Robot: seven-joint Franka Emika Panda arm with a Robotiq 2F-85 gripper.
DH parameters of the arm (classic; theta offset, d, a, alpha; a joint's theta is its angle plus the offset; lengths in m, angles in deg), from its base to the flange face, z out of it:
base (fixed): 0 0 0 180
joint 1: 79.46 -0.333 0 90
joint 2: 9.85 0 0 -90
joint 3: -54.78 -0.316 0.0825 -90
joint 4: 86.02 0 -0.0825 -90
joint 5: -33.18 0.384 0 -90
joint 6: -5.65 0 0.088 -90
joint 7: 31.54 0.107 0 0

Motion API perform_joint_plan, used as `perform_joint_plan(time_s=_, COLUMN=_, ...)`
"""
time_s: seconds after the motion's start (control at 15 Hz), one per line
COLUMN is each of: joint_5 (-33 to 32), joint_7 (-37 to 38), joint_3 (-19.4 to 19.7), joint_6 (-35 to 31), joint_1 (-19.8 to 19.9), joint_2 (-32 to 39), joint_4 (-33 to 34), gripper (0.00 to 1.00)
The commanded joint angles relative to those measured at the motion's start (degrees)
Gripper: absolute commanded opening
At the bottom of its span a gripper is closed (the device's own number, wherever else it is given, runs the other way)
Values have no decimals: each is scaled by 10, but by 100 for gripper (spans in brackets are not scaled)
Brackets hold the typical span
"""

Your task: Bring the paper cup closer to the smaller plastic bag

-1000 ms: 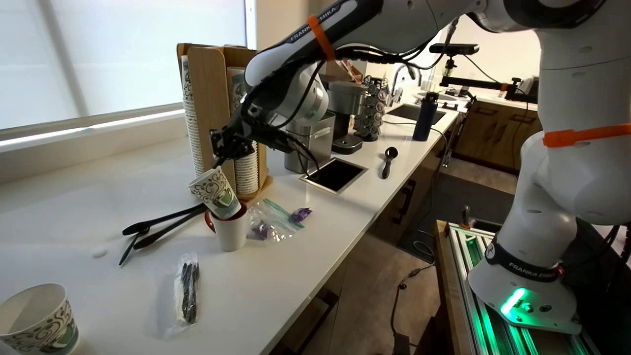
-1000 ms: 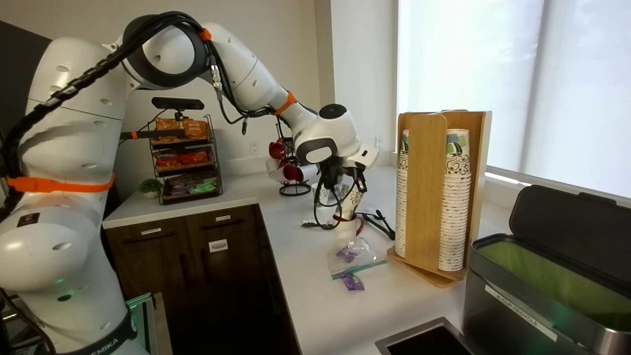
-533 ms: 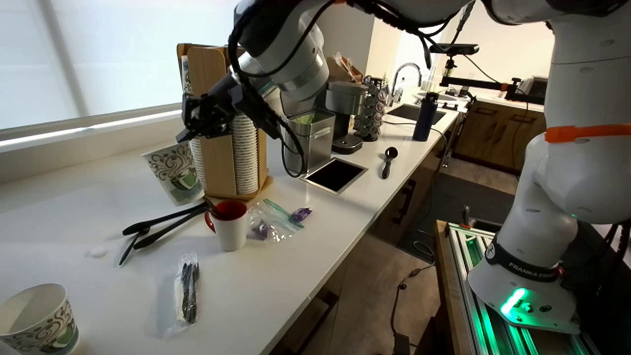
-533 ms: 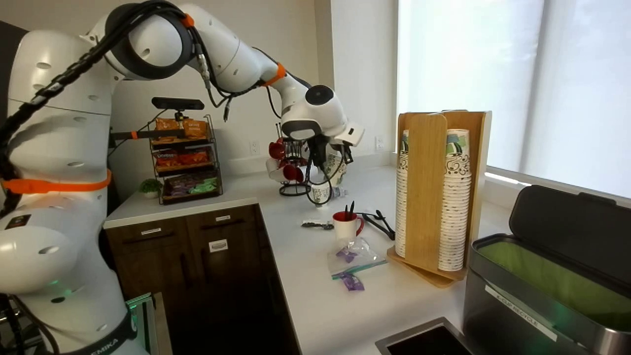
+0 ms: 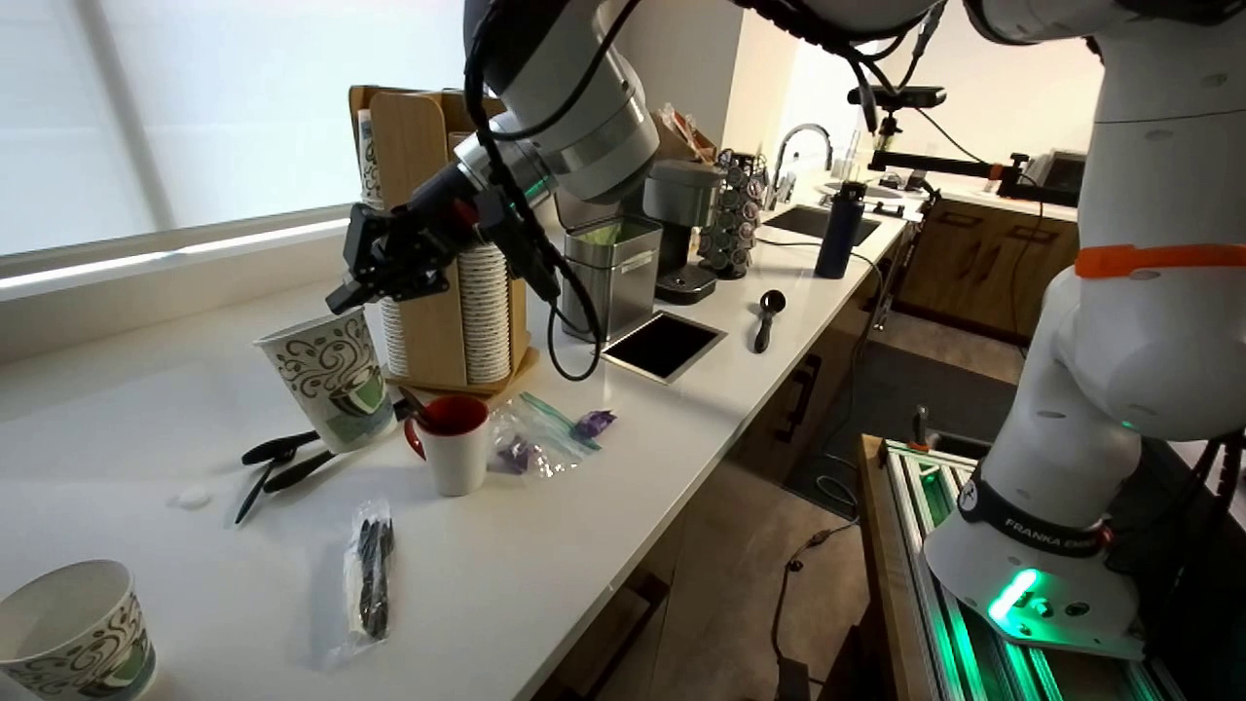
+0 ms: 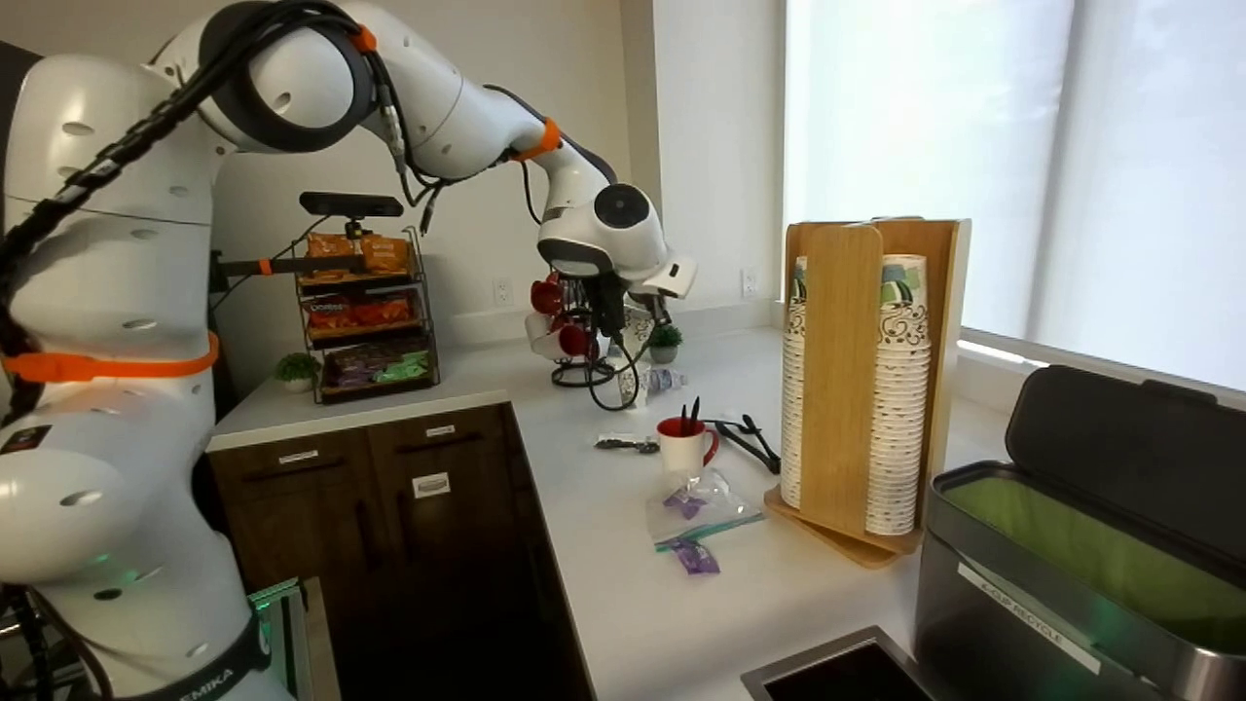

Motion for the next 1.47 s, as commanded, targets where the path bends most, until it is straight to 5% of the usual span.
perform_joint_plan(time_s=0.0, joint_5=0, joint_7=-2, joint_3=1, joint_6=4, joint_1=4, joint_2=0, joint_4=-1, gripper=1)
perform_joint_plan(time_s=0.6, joint_5=93, joint_7=-290, joint_3=-94, joint_6=-244, joint_1=-33, joint_2=61, joint_4=55, gripper=1)
perform_joint_plan(time_s=1.0, joint_5=63, joint_7=-232, joint_3=-97, joint_6=-237, joint_1=-39, joint_2=62, joint_4=38, gripper=1)
perform_joint_plan(time_s=1.13, joint_5=88, joint_7=-289, joint_3=-118, joint_6=-324, joint_1=-43, joint_2=90, joint_4=84, gripper=1)
perform_joint_plan(time_s=1.4, joint_5=19, joint_7=-229, joint_3=-142, joint_6=-480, joint_1=-64, joint_2=128, joint_4=117, gripper=1)
